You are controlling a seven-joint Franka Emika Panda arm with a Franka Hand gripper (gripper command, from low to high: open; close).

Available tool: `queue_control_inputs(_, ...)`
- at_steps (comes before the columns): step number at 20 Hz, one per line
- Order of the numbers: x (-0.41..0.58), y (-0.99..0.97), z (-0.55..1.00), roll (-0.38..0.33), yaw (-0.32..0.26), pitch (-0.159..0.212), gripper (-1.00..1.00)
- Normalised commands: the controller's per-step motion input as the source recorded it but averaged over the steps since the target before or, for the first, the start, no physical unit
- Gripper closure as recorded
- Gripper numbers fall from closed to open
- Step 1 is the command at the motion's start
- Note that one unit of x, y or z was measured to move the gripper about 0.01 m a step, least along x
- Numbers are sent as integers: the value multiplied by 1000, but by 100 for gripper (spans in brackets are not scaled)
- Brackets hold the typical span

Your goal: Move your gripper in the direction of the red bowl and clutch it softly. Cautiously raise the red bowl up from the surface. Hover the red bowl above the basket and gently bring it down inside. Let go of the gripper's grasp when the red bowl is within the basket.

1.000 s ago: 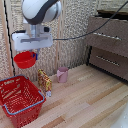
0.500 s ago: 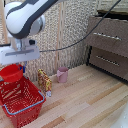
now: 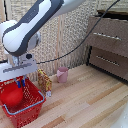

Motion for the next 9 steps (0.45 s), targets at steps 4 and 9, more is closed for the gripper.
queue_control_inputs(4, 129, -119, 710, 2, 35, -16, -100)
queue_control_inputs(9, 23, -37, 951, 1, 119, 2, -100)
